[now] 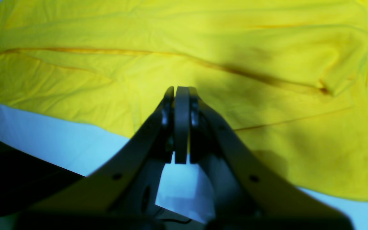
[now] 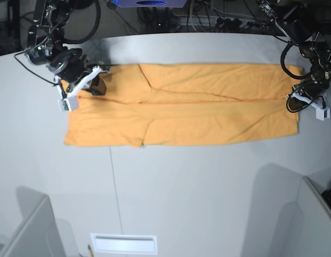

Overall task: Fold the T-shirt properly
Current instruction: 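Grasp one strip end with the left gripper and fold it toward the right gripper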

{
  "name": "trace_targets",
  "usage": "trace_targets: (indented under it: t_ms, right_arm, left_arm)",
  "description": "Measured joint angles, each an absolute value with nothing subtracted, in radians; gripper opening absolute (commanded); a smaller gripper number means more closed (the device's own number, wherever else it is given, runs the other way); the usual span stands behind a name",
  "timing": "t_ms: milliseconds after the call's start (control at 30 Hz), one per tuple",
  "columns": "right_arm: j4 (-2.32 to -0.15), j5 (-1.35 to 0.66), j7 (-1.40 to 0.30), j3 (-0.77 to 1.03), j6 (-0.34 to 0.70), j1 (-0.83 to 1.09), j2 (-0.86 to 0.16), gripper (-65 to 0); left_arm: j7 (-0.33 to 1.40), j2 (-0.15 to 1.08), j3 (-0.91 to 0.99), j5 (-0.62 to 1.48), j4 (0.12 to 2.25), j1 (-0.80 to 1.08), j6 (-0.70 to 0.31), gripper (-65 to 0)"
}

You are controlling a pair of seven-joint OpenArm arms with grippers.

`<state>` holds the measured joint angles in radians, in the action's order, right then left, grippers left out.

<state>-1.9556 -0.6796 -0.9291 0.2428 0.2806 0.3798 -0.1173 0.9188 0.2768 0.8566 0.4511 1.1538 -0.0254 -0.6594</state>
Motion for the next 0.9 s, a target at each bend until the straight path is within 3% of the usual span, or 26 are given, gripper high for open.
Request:
trace_targets:
  t_ms: [333, 767, 900]
  right_arm:
    - [-1.954, -0.685, -0.893, 0.243, 0.281, 0.417, -0.117, -65.0]
    - [-1.954, -0.690, -0.892, 0.243, 0.281, 0.425, -0.112, -65.0]
    - [-1.954, -0.691, -0.893, 0.243, 0.281, 0.425, -0.112, -65.0]
  left_arm:
    - [0.957, 0.311, 0.849, 0.438, 1.169, -0.028, -0.663, -65.0]
    - [0.959, 0.297, 0.769, 0.373, 1.571, 0.145, -0.605, -65.0]
    - [0.969, 0.272, 0.649, 0.371, 1.700, 0.210, -0.602, -65.0]
